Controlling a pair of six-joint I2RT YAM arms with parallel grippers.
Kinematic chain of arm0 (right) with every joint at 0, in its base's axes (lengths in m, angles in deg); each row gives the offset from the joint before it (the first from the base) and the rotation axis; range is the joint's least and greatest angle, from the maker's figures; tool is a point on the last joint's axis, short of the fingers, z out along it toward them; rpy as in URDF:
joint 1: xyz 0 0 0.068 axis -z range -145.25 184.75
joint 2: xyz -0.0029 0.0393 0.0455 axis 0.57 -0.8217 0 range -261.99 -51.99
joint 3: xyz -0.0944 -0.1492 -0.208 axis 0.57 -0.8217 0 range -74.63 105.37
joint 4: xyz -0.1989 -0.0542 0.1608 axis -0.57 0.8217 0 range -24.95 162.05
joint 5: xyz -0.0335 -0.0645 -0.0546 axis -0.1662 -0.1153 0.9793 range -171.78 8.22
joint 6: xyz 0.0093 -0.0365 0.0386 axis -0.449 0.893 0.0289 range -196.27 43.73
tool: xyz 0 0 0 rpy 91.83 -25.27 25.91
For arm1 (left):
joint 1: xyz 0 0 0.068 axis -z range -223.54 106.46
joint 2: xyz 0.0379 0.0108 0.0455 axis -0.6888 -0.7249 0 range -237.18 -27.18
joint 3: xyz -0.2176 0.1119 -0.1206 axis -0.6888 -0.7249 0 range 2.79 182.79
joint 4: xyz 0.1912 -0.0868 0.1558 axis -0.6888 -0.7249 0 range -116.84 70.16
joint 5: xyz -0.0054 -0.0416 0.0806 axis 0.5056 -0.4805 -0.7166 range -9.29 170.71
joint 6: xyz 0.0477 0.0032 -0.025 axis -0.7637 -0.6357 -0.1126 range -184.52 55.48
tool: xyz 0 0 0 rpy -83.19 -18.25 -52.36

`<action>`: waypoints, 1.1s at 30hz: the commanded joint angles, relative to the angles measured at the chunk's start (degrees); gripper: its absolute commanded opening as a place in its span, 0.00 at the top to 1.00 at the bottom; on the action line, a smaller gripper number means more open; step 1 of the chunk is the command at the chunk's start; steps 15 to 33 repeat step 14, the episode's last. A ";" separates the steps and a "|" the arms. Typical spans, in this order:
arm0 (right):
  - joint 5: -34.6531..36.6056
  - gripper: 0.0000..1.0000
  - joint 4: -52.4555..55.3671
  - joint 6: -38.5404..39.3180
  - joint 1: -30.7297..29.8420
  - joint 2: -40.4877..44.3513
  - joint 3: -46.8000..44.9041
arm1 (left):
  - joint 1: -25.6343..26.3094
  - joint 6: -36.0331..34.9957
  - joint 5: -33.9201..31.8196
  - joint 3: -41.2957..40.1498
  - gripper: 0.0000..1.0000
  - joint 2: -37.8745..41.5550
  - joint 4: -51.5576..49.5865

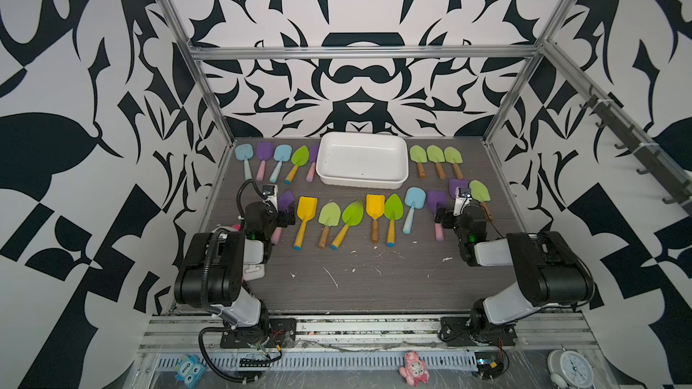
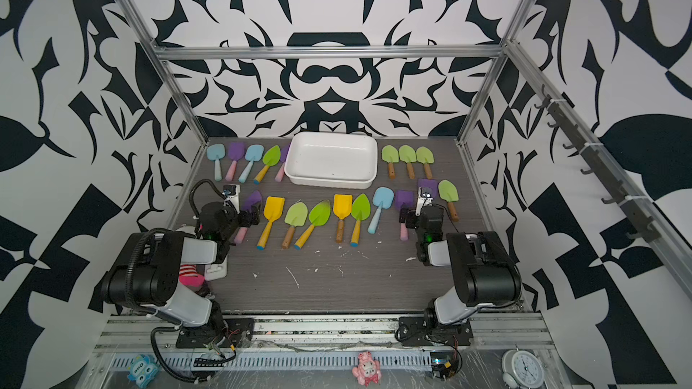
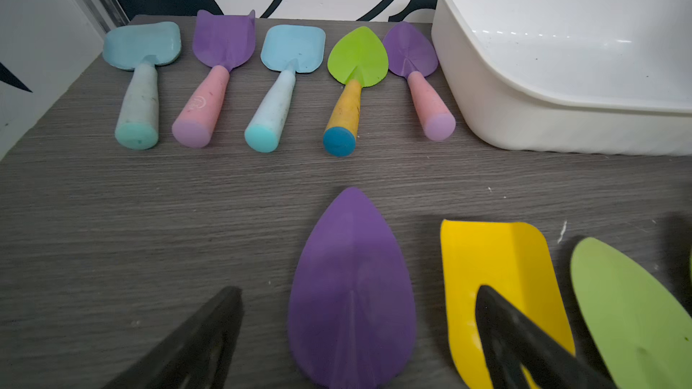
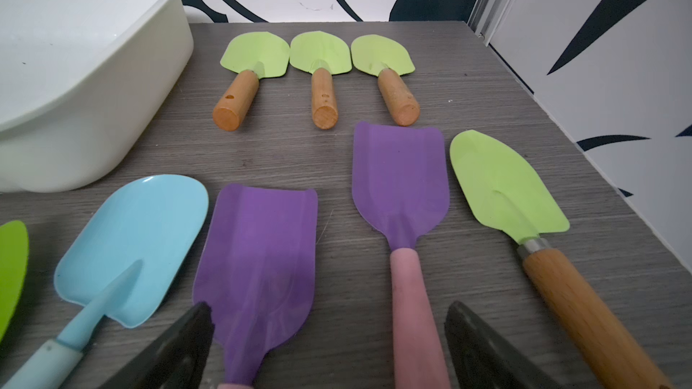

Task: Take the shovel out of the storage box
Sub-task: Reset both arms

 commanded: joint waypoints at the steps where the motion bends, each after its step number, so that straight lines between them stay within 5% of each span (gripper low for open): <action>1: -0.20 0.01 -1.01 0.62 -0.35 0.02 1.25 | 0.14 0.36 -0.31 1.04 0.01 0.44 0.11; 33: -1.61 0.01 -0.59 1.97 -0.79 -0.19 1.63 | 0.09 0.40 -0.21 1.04 0.01 0.50 0.11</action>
